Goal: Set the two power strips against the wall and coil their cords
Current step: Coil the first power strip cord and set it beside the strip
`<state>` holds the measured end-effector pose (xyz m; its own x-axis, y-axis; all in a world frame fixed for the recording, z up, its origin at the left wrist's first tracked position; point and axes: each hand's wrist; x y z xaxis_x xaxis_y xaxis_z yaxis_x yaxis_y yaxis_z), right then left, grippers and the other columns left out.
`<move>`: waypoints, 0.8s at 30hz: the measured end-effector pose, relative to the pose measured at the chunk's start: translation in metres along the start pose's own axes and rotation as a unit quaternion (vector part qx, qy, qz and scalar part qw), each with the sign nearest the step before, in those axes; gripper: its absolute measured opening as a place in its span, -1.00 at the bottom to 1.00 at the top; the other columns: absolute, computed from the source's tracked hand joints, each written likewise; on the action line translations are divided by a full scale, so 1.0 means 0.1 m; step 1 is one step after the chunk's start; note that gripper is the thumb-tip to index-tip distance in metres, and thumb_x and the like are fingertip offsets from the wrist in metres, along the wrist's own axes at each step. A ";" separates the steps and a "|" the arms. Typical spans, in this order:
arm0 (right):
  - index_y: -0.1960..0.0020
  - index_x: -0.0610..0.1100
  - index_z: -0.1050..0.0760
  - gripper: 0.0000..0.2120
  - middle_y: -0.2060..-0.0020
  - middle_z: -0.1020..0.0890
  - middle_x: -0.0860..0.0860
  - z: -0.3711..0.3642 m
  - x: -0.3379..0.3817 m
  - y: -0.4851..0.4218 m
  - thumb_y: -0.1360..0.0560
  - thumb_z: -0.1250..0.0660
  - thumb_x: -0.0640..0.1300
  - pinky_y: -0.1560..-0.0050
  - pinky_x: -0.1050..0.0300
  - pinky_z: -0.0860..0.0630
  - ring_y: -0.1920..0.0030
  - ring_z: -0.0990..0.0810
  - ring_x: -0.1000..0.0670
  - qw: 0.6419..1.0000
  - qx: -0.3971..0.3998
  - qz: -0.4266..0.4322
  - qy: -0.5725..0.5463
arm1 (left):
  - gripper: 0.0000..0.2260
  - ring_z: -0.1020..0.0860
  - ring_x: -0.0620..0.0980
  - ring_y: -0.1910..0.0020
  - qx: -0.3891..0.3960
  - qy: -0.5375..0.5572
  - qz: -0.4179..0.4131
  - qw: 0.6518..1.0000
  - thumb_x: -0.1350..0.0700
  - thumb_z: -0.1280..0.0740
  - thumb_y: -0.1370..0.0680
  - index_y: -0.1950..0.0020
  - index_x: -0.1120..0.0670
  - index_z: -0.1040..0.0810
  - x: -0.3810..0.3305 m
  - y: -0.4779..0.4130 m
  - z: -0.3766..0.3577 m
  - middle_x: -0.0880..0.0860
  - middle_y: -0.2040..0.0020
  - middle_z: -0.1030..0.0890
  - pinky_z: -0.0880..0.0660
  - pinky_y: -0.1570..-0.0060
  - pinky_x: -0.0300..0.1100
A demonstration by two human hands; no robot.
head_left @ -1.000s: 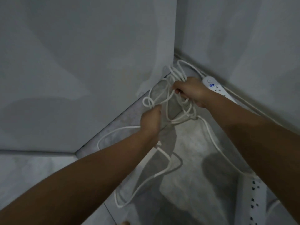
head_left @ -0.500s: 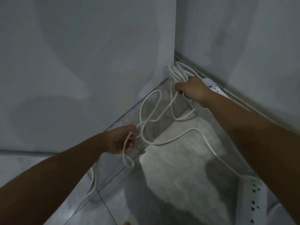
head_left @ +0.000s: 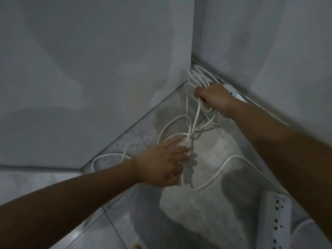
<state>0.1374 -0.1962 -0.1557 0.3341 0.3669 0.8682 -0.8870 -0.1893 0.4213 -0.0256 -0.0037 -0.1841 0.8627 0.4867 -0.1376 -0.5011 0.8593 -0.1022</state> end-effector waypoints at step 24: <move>0.40 -0.10 -0.42 -0.76 0.54 -0.43 0.00 0.01 0.05 0.03 -0.43 -0.33 -0.18 0.53 0.23 -0.27 0.59 -0.32 0.07 1.000 0.030 0.003 0.008 | -0.77 -0.62 0.18 0.02 0.191 0.167 0.715 0.652 0.12 -0.13 -0.59 -0.14 0.21 -0.45 0.50 0.21 0.24 0.17 0.04 -0.59 -0.54 -0.03 -0.04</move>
<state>0.1365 -0.1958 -0.1494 0.3237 0.3792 0.8668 -0.8680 -0.2455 0.4316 0.0089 0.0424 -0.1697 -0.5624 0.8260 -0.0371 -0.6680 -0.4274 0.6091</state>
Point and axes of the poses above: each hand's wrist, its own y-axis away from the middle knuckle, its own z-axis out of the back of the hand, x = y × z
